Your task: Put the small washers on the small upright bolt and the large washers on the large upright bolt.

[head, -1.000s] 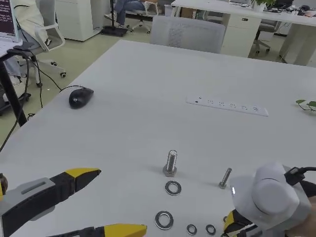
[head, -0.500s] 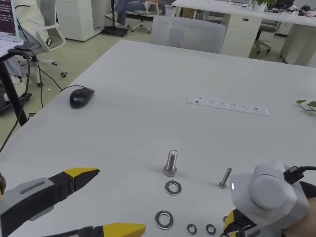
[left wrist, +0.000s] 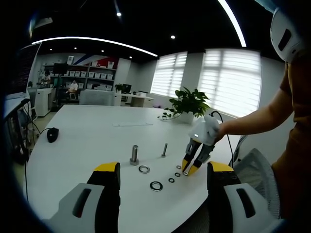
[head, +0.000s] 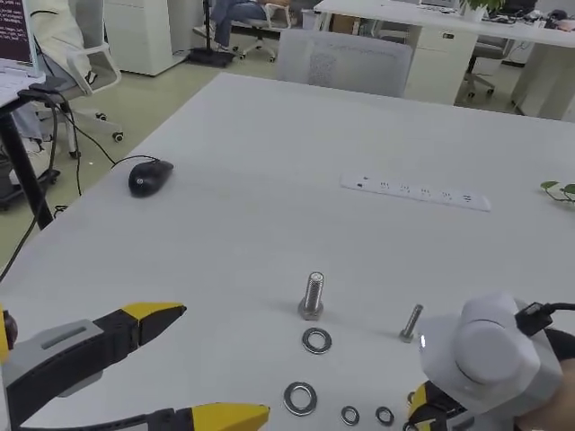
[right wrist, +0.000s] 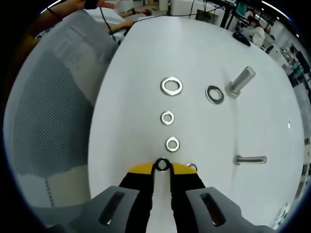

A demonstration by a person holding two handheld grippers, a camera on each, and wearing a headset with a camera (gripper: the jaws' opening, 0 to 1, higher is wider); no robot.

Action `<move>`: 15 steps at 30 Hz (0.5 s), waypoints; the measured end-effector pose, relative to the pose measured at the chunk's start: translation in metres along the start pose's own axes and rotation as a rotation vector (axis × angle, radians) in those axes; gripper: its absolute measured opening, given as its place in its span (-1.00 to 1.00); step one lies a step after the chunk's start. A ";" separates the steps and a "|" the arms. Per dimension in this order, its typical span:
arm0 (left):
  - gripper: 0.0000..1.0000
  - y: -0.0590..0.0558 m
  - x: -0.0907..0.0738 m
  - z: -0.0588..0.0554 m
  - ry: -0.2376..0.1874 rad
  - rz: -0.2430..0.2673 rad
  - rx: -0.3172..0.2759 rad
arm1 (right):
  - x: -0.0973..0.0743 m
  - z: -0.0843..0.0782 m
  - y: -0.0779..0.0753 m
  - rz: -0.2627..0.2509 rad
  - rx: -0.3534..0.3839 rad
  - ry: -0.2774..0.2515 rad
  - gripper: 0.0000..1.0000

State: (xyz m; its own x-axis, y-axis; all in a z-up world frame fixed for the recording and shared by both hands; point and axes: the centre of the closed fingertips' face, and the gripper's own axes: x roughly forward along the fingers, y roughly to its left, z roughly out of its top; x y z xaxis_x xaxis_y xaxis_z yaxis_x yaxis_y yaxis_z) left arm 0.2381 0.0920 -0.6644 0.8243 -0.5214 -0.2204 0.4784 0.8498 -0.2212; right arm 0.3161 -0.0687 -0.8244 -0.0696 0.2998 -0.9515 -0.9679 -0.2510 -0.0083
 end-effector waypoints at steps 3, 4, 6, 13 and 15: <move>0.45 -0.001 0.001 0.000 0.001 -0.006 0.001 | -0.005 0.002 0.000 -0.003 -0.002 -0.008 -0.76; 0.45 -0.002 0.001 0.000 0.003 -0.008 0.001 | -0.008 0.003 0.000 0.001 0.002 -0.013 -0.76; 0.44 -0.002 0.003 -0.001 0.009 -0.013 0.002 | -0.015 0.004 -0.003 -0.008 0.000 -0.019 -0.76; 0.44 -0.006 0.008 0.001 0.015 -0.029 0.013 | -0.050 0.007 -0.027 -0.062 0.029 -0.052 -0.76; 0.44 -0.007 0.009 0.001 0.019 -0.033 0.015 | -0.059 0.007 -0.036 -0.083 0.032 -0.056 -0.76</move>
State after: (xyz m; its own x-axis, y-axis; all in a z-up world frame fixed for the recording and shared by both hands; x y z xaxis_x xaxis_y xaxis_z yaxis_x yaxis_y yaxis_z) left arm 0.2426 0.0814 -0.6642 0.8021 -0.5505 -0.2313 0.5100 0.8331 -0.2141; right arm 0.3538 -0.0712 -0.7661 -0.0009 0.3694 -0.9293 -0.9781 -0.1938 -0.0761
